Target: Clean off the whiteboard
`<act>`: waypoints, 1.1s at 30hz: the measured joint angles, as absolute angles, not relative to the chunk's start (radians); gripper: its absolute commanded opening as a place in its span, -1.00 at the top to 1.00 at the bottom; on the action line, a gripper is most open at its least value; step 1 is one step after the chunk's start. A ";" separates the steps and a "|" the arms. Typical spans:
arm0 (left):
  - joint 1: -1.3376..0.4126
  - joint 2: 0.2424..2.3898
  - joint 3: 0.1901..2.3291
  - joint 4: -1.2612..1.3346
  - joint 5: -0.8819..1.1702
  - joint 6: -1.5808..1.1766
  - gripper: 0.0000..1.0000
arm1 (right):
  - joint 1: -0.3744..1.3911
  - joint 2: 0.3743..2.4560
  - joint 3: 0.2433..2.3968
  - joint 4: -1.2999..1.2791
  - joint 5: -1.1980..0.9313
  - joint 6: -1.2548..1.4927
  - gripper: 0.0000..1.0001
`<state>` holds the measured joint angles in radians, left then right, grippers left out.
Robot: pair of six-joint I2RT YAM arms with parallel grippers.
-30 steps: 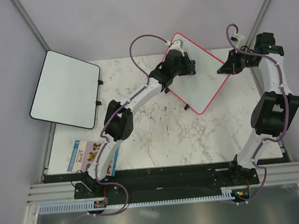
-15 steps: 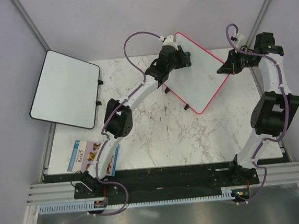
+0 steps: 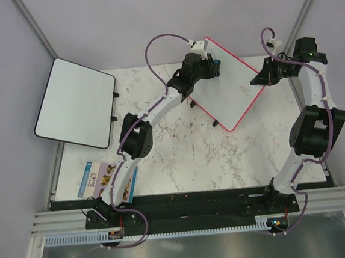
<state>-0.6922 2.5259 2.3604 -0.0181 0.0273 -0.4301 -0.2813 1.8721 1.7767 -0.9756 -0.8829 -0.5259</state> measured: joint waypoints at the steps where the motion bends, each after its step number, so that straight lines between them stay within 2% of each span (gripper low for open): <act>1: -0.695 2.525 2.354 -0.009 0.027 -0.418 0.96 | -0.281 1.873 1.777 -0.976 -0.881 -0.525 1.00; 17: -0.749 2.468 2.241 0.040 -0.026 -0.334 0.97 | -0.281 1.873 1.777 -0.975 -0.874 -0.521 1.00; 33: -0.627 2.428 2.121 -0.027 -0.083 -0.668 0.97 | -0.274 1.871 1.777 -0.970 -0.886 -0.524 1.00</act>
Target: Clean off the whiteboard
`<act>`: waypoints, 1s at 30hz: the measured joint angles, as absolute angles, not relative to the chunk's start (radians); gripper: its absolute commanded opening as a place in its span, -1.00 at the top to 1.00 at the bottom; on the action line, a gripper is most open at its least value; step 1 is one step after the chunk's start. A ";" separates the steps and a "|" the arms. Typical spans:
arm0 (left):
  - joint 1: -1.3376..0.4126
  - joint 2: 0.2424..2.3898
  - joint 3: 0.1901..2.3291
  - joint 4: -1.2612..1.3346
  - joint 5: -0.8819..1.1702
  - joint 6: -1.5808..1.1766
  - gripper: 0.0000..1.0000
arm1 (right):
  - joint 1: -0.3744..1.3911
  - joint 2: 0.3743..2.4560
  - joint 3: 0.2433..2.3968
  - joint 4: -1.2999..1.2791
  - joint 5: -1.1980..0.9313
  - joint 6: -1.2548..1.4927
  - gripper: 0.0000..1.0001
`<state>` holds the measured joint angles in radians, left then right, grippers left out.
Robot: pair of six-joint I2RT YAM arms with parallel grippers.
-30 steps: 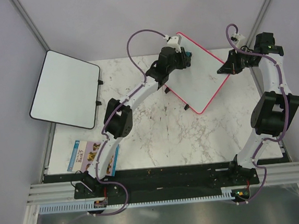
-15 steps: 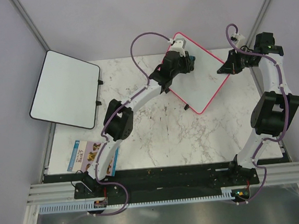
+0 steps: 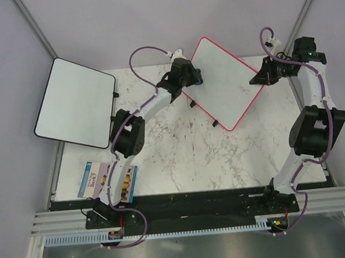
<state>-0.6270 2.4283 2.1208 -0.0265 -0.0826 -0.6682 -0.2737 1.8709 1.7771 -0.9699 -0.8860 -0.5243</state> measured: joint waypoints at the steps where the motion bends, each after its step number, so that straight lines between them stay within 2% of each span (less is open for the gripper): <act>1: -0.604 2.432 2.116 -0.057 -0.090 -0.686 0.96 | -0.273 1.871 1.777 -0.972 -0.888 -0.524 1.00; 8: -0.498 2.484 2.099 -0.192 -0.112 -0.743 0.96 | -0.260 1.855 1.777 -0.985 -0.887 -0.526 1.00; 16: -0.529 2.473 2.057 -0.230 -0.203 -0.714 0.96 | -0.257 1.850 1.777 -0.992 -0.885 -0.527 1.00; 24: -0.635 2.303 1.718 -0.044 -0.266 -0.662 0.97 | -0.245 1.842 1.776 -0.992 -0.907 -0.559 1.00; 30: -0.635 2.278 1.628 0.102 -0.258 -0.599 0.96 | -0.239 1.837 1.776 -1.002 -0.912 -0.576 1.00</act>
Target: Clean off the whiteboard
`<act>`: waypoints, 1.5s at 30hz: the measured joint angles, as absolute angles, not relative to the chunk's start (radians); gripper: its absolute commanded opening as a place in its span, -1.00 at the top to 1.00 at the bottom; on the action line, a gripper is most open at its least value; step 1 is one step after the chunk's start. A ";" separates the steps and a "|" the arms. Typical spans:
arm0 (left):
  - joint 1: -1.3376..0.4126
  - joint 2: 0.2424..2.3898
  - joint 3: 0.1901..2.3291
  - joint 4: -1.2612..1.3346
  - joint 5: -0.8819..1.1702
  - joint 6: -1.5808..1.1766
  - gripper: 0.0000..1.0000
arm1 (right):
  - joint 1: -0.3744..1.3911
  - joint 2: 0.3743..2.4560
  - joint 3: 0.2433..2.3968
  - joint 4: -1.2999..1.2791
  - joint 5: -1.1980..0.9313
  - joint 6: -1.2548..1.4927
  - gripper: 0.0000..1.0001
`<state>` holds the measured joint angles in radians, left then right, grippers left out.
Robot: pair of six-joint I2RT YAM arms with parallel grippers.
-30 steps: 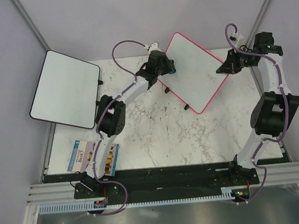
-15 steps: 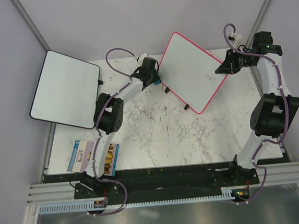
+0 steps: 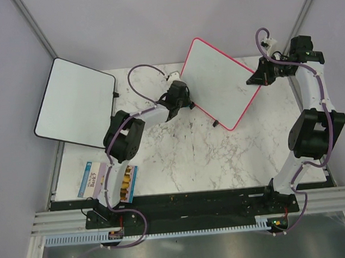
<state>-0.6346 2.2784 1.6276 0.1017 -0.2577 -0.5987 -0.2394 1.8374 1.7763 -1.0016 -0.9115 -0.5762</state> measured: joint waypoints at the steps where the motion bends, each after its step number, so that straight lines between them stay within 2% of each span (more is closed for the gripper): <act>1: -0.635 2.278 1.621 0.117 -0.258 -0.593 0.97 | -0.239 1.837 1.776 -1.002 -0.911 -0.576 1.00; 13: -0.651 2.266 1.644 0.291 -0.249 -0.453 0.97 | -0.239 1.837 1.776 -1.001 -0.902 -0.572 1.00; 20: -0.672 2.264 1.790 0.400 -0.181 -0.424 0.96 | -0.239 1.838 1.777 -0.999 -0.917 -0.588 1.00; 28: -0.669 2.333 1.971 0.319 -0.178 -0.448 0.96 | -0.239 1.841 1.777 -0.991 -0.904 -0.585 1.00; 34: -0.651 2.335 1.941 0.321 -0.181 -0.512 0.96 | -0.239 1.843 1.777 -0.986 -0.902 -0.576 1.00; 45: -0.595 2.334 1.763 0.248 -0.212 -0.577 0.96 | -0.239 1.845 1.779 -0.984 -0.879 -0.544 1.00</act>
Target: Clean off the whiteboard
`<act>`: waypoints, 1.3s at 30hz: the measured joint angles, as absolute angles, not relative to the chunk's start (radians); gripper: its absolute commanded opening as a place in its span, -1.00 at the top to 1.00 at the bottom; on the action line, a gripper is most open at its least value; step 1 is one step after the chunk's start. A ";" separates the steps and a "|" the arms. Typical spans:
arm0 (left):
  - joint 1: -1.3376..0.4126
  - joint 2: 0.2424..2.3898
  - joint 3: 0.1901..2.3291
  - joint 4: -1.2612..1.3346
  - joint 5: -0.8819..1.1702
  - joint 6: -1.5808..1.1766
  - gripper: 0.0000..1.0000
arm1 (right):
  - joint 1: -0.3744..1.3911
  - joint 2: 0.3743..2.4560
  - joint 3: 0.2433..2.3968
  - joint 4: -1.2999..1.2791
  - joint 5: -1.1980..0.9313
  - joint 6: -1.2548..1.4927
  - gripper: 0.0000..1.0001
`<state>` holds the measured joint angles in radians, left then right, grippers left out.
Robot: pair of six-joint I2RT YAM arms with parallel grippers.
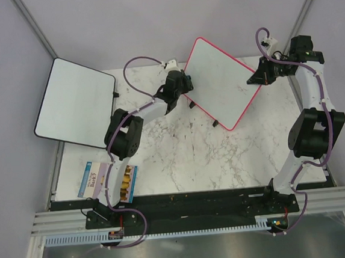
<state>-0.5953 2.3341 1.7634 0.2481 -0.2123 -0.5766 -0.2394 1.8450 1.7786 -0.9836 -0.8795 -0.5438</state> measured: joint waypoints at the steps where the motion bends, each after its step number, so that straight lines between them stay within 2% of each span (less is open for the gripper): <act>1: -0.595 2.334 1.763 0.241 -0.213 -0.577 0.97 | -0.239 1.845 1.779 -0.984 -0.880 -0.543 1.00; 22: -0.725 2.274 1.779 0.245 -0.220 -0.489 0.97 | -0.239 1.845 1.779 -0.983 -0.884 -0.550 1.00; 39: -0.577 2.301 1.813 0.205 -0.076 -0.599 0.96 | -0.239 1.845 1.778 -0.986 -0.904 -0.561 1.00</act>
<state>-0.5774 2.3013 1.8130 0.2054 -0.0761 -0.5987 -0.2394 1.8446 1.7779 -0.9863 -0.9035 -0.5606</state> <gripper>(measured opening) 0.335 0.086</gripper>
